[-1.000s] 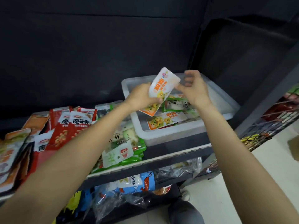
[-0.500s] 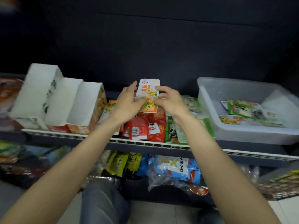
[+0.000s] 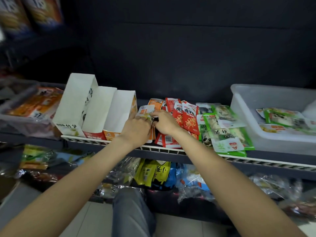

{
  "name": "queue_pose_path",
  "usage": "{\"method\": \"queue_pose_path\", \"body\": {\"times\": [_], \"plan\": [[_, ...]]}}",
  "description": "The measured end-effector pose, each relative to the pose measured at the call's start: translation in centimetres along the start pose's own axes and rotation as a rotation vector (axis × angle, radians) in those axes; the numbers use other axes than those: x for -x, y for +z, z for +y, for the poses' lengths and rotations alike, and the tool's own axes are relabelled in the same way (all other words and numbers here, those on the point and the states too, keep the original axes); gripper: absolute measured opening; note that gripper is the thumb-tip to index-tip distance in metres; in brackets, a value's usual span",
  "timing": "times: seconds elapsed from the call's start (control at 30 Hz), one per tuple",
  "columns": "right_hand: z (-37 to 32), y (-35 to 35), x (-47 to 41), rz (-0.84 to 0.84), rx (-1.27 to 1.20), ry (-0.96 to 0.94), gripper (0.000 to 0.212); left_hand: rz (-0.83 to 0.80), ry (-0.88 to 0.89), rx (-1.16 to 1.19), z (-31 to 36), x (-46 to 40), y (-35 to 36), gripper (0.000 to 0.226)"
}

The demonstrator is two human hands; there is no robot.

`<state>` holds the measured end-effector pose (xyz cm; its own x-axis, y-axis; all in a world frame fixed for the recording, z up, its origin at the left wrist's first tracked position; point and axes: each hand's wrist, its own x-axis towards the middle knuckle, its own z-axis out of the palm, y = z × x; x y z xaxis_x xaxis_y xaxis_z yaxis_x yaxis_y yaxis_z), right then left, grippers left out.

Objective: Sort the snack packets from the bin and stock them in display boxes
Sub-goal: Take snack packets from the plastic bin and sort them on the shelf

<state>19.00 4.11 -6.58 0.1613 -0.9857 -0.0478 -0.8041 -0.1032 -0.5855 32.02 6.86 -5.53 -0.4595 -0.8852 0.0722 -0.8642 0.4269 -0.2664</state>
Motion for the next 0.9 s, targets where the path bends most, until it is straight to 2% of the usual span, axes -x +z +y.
{"method": "queue_pose_path", "body": {"times": [0.07,0.17,0.27,0.37,0.43,0.5,0.6,0.73,0.8,0.9], "plan": [[0.1,0.3,0.0,-0.055,0.086,-0.073,0.049,-0.015,0.005,-0.03,-0.2,-0.2,0.3,0.037],[0.1,0.1,1.0,-0.067,0.114,-0.141,0.045,0.009,-0.02,0.062,-0.3,0.0,0.9,0.042],[1.0,-2.4,3.5,0.157,0.194,-0.26,0.037,0.3,0.01,0.215,-0.1,0.2,0.8,0.042],[3.3,-7.0,7.3,0.401,0.332,-0.326,0.03,0.6,0.113,0.441,2.0,-0.5,-1.5,0.033],[5.7,-10.6,10.2,0.514,0.345,-0.293,0.025,0.707,0.168,0.663,5.0,-1.5,-4.0,0.024],[8.7,-14.4,12.8,0.589,0.362,-0.201,0.02,0.744,0.24,0.907,8.4,-2.9,-6.6,0.017],[15.0,-20.3,15.1,0.598,0.445,0.017,0.018,0.653,0.415,1.1,14.0,-6.2,-9.9,0.014],[24.2,-25.3,15.4,0.341,0.506,0.376,0.023,0.368,0.566,1.077,21.9,-13.1,-11.7,0.024],[27.5,-25.8,14.6,0.284,0.483,0.479,0.027,0.243,0.579,0.925,25.9,-16.6,-11.7,0.028],[29.9,-25.9,13.1,0.143,0.409,0.636,0.035,0.175,0.557,0.56,30.7,-20.6,-11.1,0.034]]}}
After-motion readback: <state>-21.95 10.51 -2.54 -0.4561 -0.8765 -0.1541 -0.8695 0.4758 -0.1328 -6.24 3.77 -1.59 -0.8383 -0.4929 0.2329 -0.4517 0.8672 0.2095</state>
